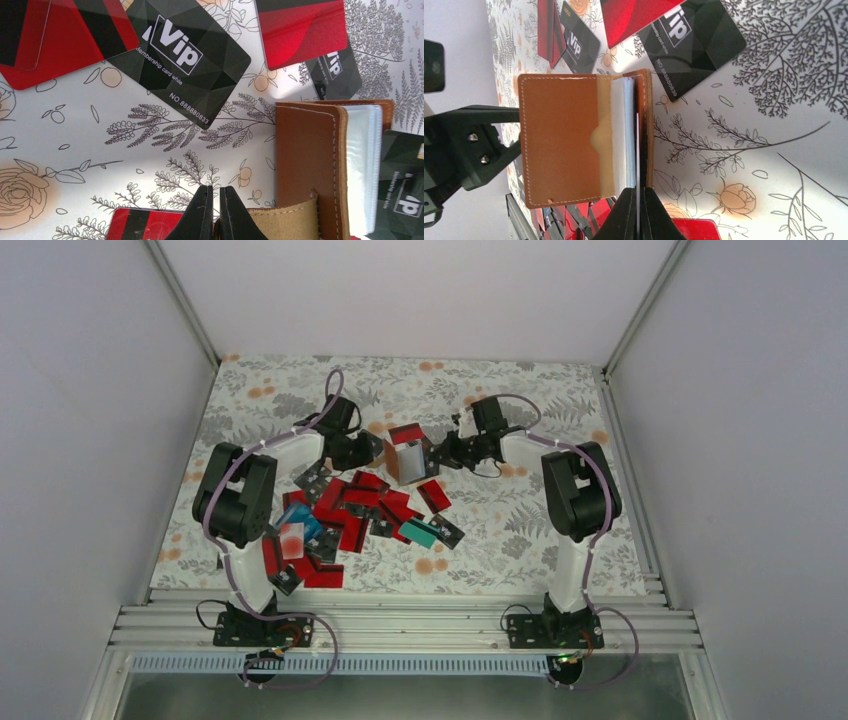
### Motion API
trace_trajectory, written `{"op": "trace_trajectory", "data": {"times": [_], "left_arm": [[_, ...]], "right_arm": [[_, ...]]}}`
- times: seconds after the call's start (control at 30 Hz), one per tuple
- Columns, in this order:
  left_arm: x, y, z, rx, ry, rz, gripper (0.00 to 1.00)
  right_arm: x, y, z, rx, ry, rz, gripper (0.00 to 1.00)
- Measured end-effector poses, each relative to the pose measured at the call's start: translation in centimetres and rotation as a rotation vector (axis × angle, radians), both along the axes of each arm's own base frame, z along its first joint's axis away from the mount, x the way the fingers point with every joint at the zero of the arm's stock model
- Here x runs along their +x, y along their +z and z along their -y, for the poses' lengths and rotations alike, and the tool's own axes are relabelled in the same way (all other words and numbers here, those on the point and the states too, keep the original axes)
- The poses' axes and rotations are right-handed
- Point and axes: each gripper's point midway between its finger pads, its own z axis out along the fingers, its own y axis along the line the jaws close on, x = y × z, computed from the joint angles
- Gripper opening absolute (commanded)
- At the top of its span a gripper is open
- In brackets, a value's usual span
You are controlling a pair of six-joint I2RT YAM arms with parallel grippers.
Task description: Put the credit cards into the card holder
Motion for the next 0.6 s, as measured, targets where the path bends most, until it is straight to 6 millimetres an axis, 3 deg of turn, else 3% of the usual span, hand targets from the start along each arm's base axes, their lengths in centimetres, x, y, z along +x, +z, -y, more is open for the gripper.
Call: {"op": "trace_trajectory", "data": {"times": [0.4,0.6], "left_arm": [[-0.4,-0.5,-0.2,0.012,-0.005,-0.007,0.02],[-0.4,-0.5,-0.2,0.013,-0.006,-0.007,0.02]], "right_arm": [[1.1,0.5,0.9,-0.090,-0.028,0.045,0.04],[1.2,2.9,1.1,-0.093,-0.027,0.103,0.04]]}}
